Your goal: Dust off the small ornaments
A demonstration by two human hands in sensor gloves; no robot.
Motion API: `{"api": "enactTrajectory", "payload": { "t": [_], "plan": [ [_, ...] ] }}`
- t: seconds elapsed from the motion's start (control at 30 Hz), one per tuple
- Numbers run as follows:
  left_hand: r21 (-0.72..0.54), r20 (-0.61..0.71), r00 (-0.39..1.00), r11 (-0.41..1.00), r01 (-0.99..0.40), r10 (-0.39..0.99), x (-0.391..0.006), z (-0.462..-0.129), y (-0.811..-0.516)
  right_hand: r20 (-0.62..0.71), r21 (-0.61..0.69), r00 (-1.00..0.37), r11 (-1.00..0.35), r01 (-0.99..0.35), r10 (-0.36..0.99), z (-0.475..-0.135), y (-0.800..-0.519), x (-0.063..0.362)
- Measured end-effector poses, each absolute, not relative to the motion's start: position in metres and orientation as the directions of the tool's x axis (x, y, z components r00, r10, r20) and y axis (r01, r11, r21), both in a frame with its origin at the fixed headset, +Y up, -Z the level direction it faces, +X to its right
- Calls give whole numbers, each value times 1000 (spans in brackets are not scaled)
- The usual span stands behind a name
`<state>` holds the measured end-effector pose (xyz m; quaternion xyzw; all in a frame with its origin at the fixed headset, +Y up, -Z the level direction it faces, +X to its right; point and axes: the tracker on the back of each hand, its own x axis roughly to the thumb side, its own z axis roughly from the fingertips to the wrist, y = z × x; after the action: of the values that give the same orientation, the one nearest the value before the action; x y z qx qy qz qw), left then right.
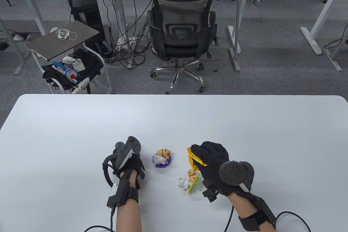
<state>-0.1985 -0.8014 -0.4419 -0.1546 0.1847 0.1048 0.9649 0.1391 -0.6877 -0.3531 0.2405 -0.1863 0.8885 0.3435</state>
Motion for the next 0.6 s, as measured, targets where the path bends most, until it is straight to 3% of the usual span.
{"api": "enactTrajectory", "payload": {
  "t": [0.4,0.6],
  "plan": [
    [-252,-398,898,919,-304,188,-203,-435,-805,564,-172,-652,-700,-693,507,-351,-686,137],
    [-188,-382,905,943,-276,189,-201,-426,-793,569,-170,-645,-694,-700,510,-350,-683,137]
  ]
}}
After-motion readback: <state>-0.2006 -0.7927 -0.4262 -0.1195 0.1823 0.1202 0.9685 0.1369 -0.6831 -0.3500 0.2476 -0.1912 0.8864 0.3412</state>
